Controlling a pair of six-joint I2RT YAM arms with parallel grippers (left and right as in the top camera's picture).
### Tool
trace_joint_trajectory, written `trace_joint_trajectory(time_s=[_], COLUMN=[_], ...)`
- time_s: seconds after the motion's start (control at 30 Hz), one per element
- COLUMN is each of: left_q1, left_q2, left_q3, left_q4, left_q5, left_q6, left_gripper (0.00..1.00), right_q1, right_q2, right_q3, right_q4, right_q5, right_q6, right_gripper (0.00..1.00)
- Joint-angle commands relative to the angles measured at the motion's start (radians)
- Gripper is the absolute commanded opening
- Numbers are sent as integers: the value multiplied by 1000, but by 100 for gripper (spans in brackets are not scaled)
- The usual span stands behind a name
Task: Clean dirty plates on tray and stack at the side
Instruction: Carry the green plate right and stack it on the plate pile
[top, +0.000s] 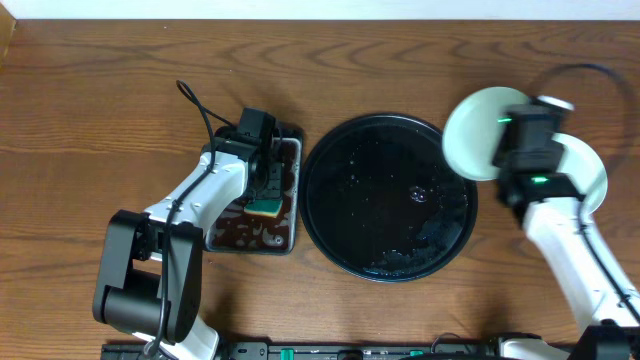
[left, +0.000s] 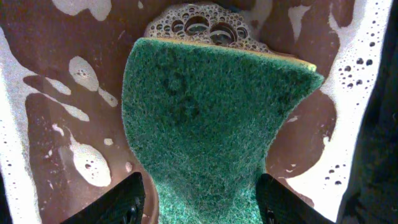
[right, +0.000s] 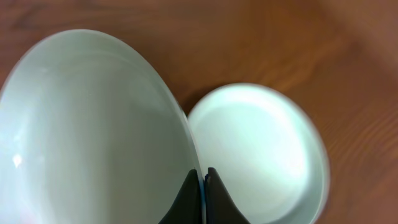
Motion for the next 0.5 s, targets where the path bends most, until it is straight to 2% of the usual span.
trace_joint_trajectory(time_s=[0.0,0.1,0.23,0.47], left_q1=[4,4,4,4], left_q2=[3,3,3,3], left_q3=[-7,-7,-7,-7], left_q4=[-6,-6,-5,-4], left_q5=[-12,-12,-12,-12], left_q6=[4,4,4,4], left_gripper=[59,59,60,61], right_q1=[-188,-333,-469,-603], right_q2=[-13,-11,-11,-11], right_q3=[3,-5,-22,-68], right_q4=[-29,-70,-112,-101], right_q5=[-374,-448,-448,-452], right_q6=[240,306,333,367], right_gripper=[1,1,1,1])
